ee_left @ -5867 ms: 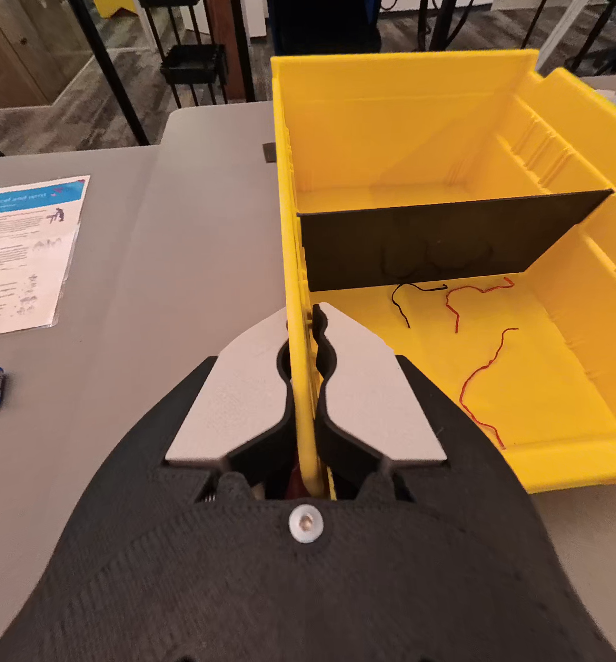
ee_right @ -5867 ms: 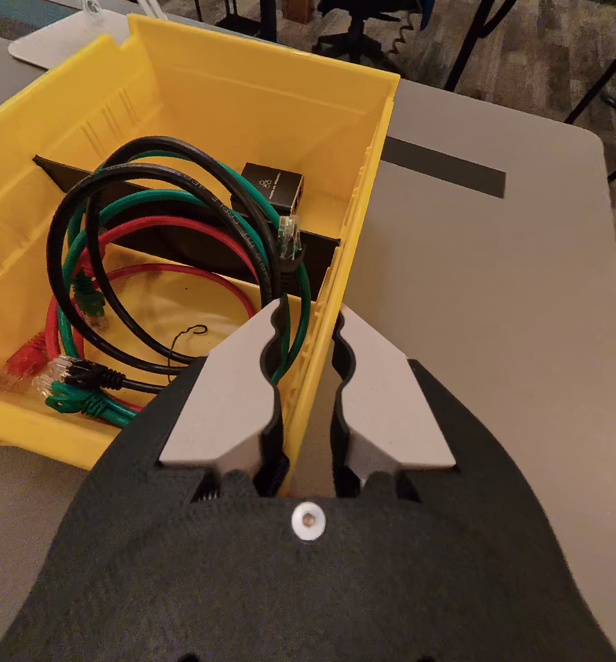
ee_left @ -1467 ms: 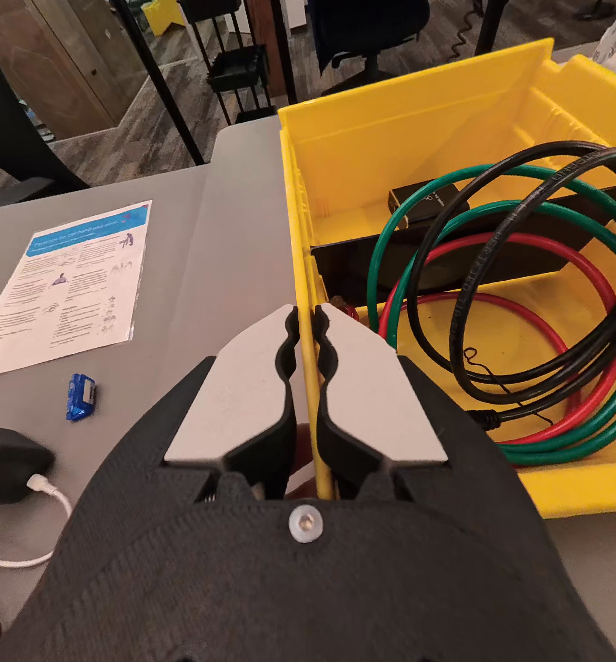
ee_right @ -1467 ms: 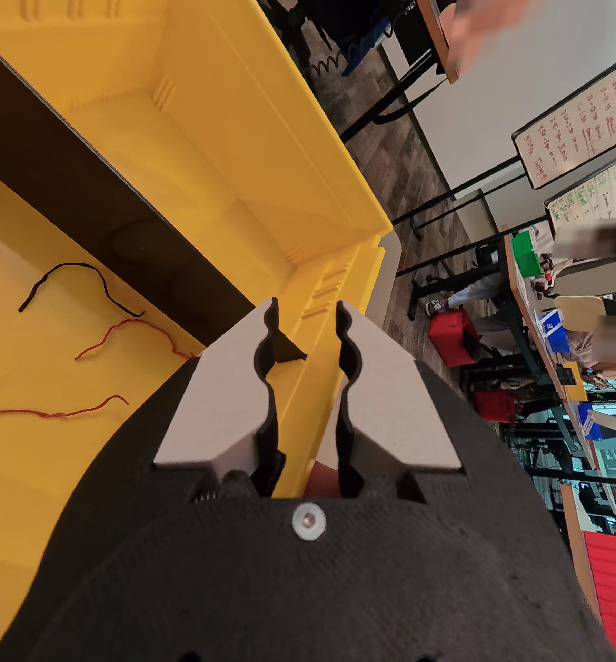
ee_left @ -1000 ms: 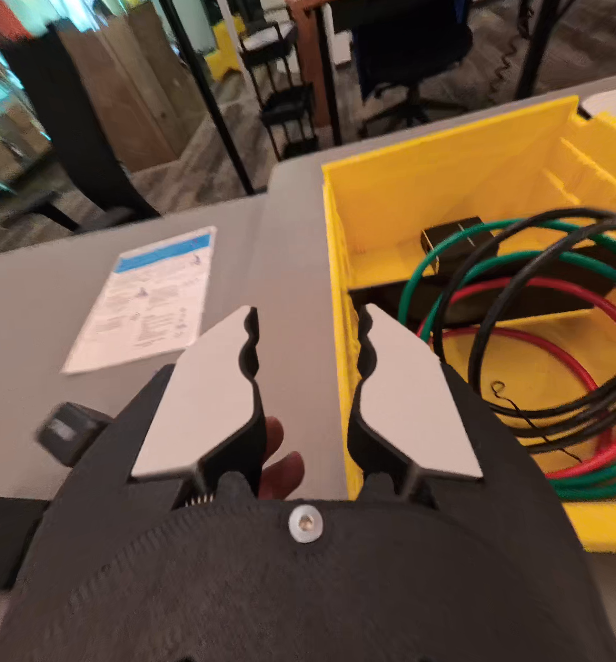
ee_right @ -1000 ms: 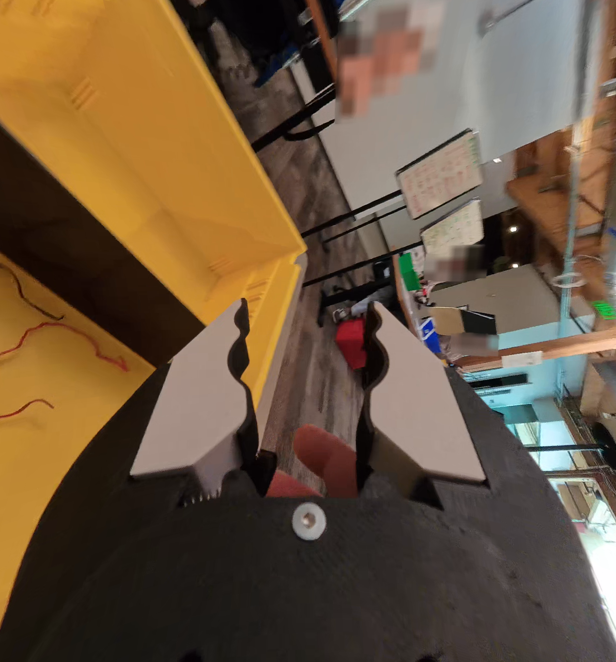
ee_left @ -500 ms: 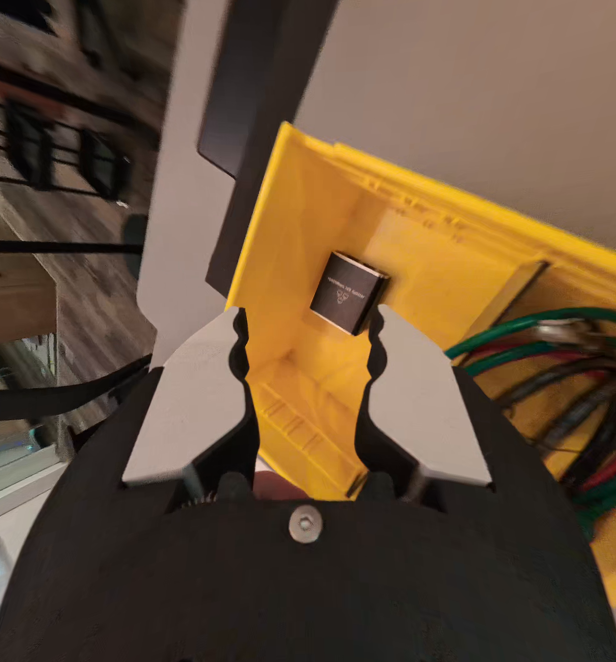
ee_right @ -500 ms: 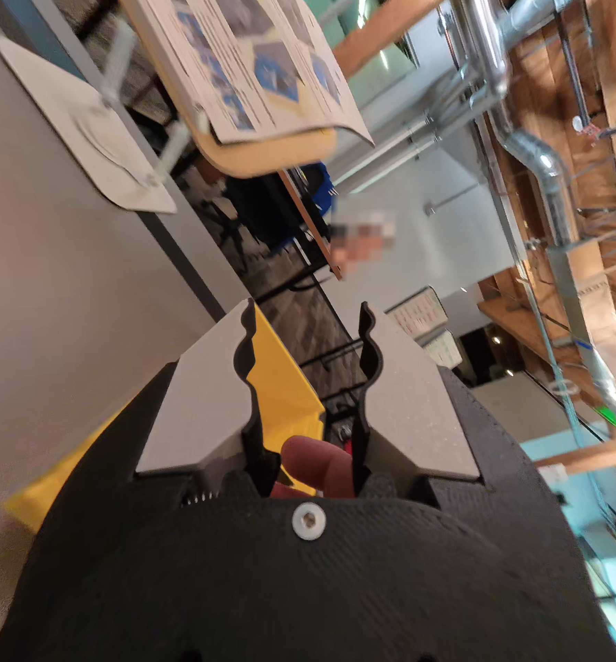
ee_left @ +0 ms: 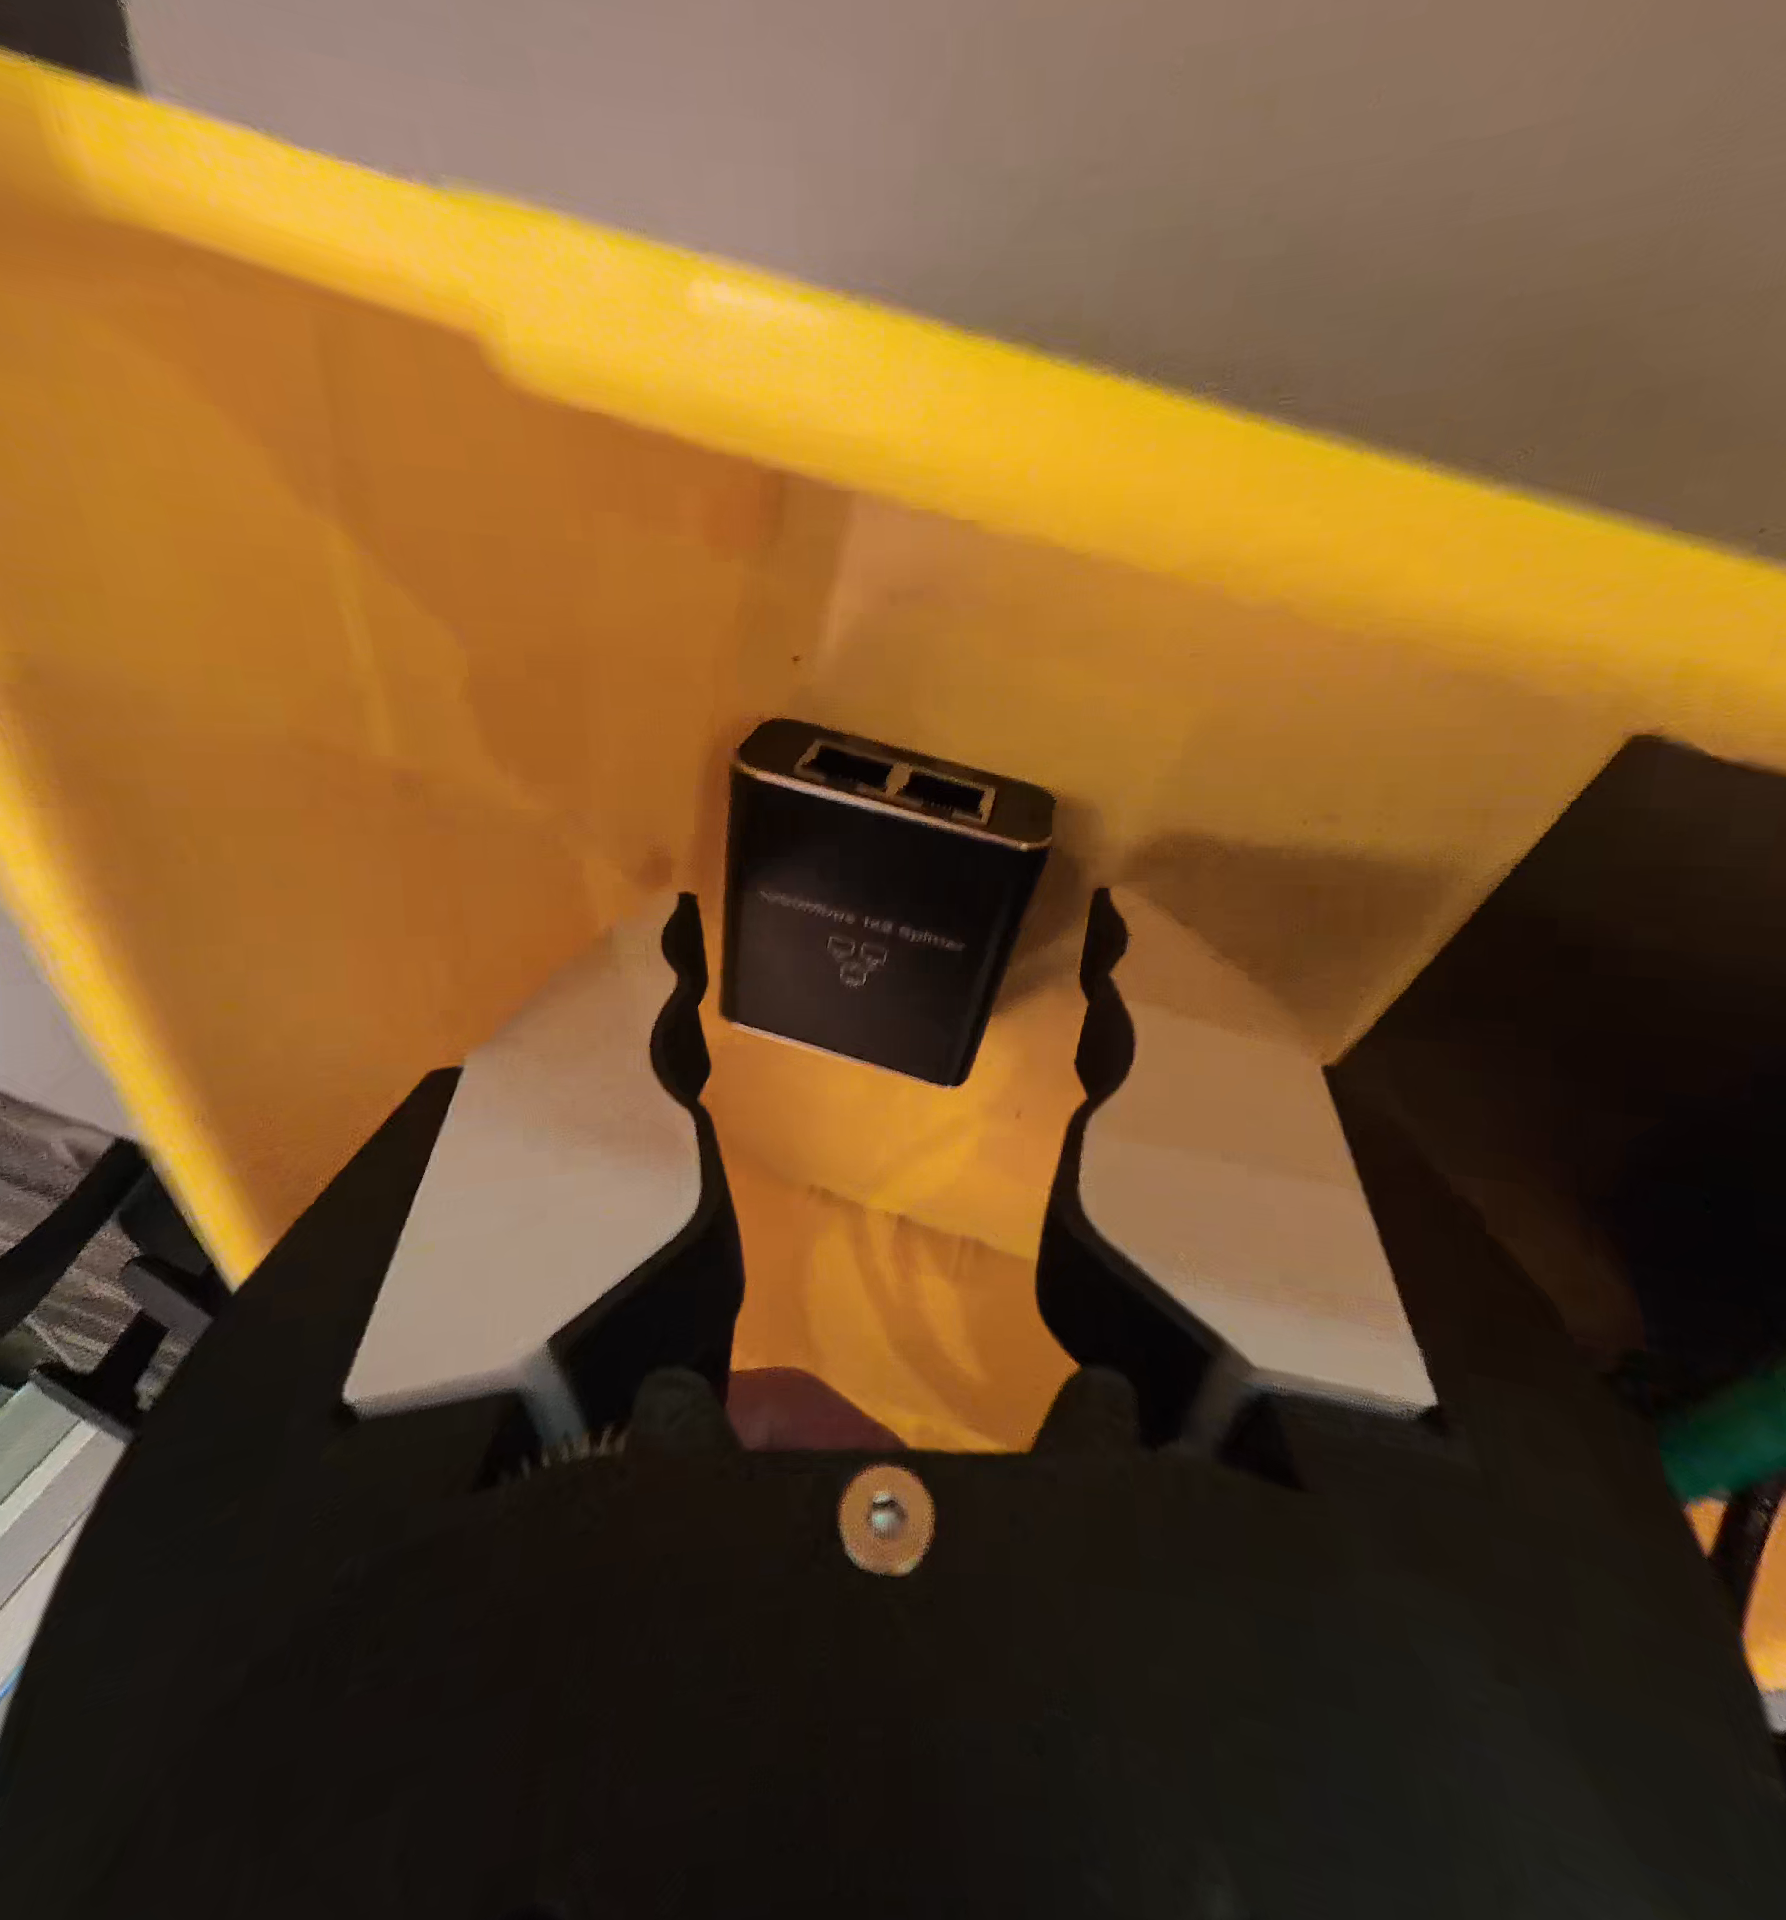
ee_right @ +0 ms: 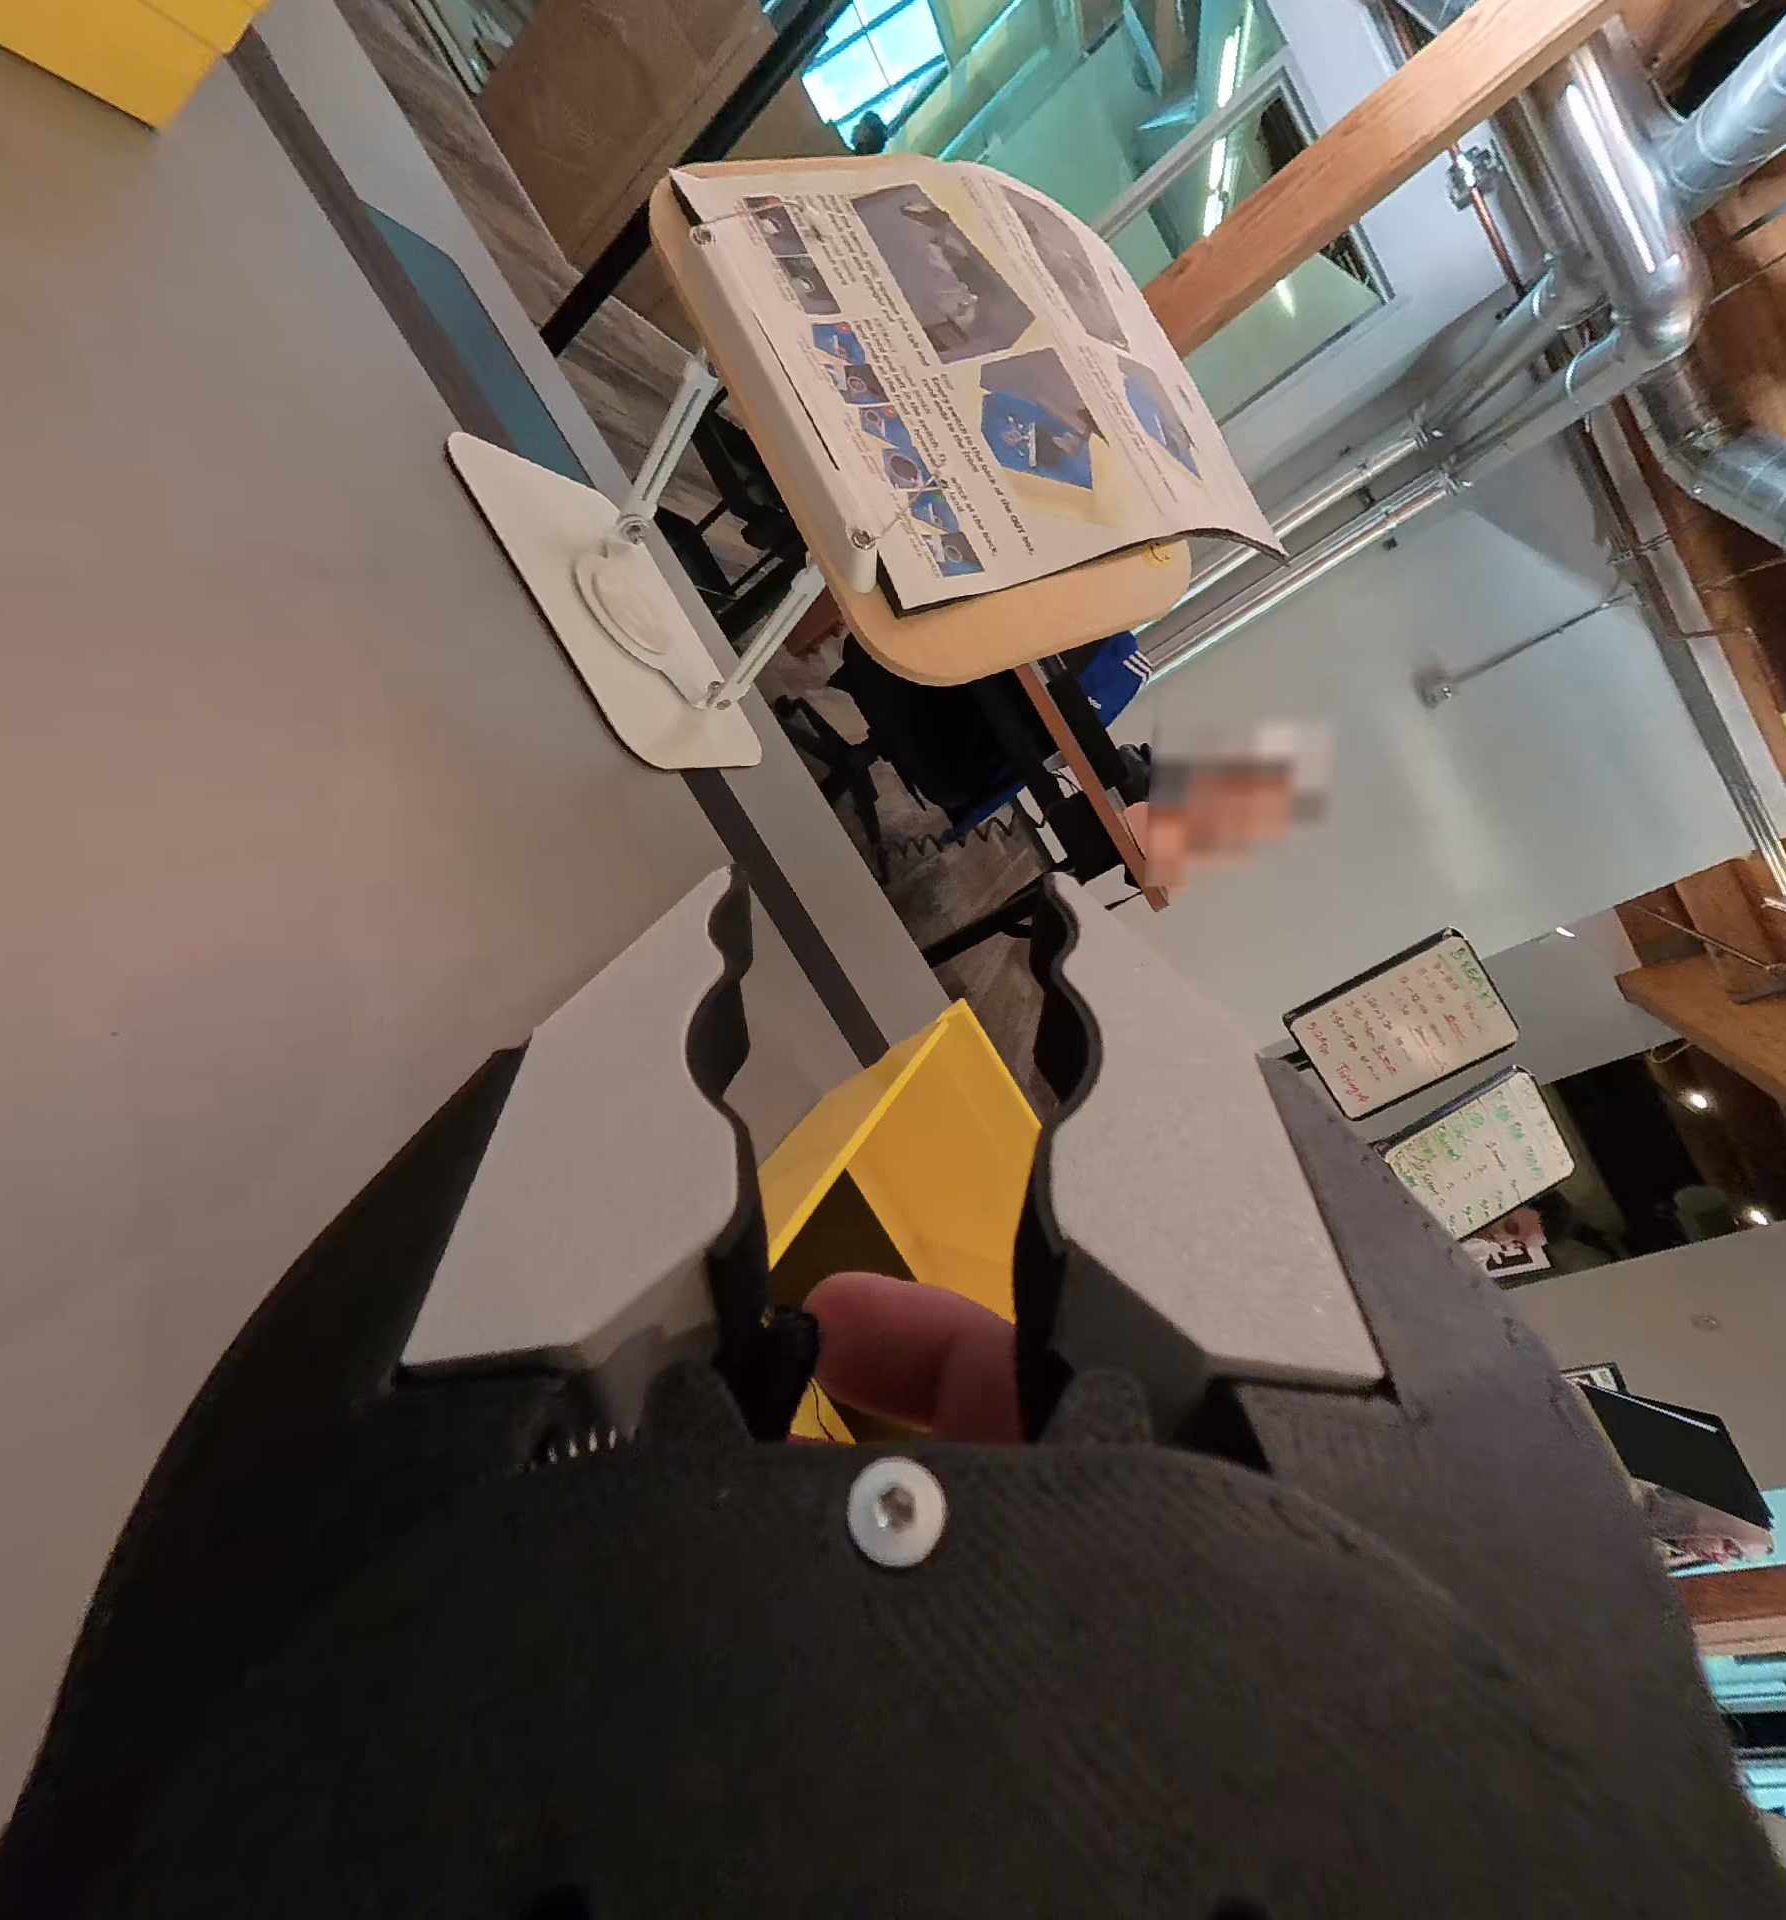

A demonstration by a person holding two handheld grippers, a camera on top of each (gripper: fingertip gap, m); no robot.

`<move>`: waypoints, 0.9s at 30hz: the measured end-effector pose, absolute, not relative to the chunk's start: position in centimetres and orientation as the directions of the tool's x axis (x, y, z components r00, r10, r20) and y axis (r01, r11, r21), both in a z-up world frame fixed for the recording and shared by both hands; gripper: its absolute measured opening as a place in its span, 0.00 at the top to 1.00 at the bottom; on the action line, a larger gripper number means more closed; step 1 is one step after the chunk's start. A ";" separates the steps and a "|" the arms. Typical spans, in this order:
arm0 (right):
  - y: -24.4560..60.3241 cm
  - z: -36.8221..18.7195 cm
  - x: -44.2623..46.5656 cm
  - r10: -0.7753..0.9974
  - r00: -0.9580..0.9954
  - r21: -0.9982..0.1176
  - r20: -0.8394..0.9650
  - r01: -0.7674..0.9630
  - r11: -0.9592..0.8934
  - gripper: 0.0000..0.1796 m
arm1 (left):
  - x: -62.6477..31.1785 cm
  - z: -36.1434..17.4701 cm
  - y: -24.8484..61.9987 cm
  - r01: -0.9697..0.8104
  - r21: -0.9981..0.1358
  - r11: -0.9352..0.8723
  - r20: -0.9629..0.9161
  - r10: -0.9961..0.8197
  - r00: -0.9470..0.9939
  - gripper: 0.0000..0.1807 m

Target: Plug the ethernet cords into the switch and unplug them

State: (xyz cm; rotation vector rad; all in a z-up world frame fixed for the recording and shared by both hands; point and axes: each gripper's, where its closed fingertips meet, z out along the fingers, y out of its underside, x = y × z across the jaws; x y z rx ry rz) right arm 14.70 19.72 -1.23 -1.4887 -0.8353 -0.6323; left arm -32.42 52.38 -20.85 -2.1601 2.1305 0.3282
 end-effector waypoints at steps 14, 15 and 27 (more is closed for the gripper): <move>20.4 -3.1 12.6 0.210 0.584 -0.602 0.784 0.798 0.031 0.73 | -32.6 -22.2 51.6 -0.995 0.102 0.008 -0.034 -0.999 -0.012 0.67; 20.3 -3.2 12.6 0.214 0.582 -0.601 0.784 0.799 0.031 0.73 | -32.5 -22.1 51.6 -0.995 0.100 0.027 -0.040 -0.999 -0.031 0.67; 19.7 -3.0 10.5 0.264 0.620 -0.657 0.739 0.749 0.081 0.74 | -29.9 -11.0 51.4 -0.984 -0.155 0.086 -0.415 -0.910 -0.014 0.67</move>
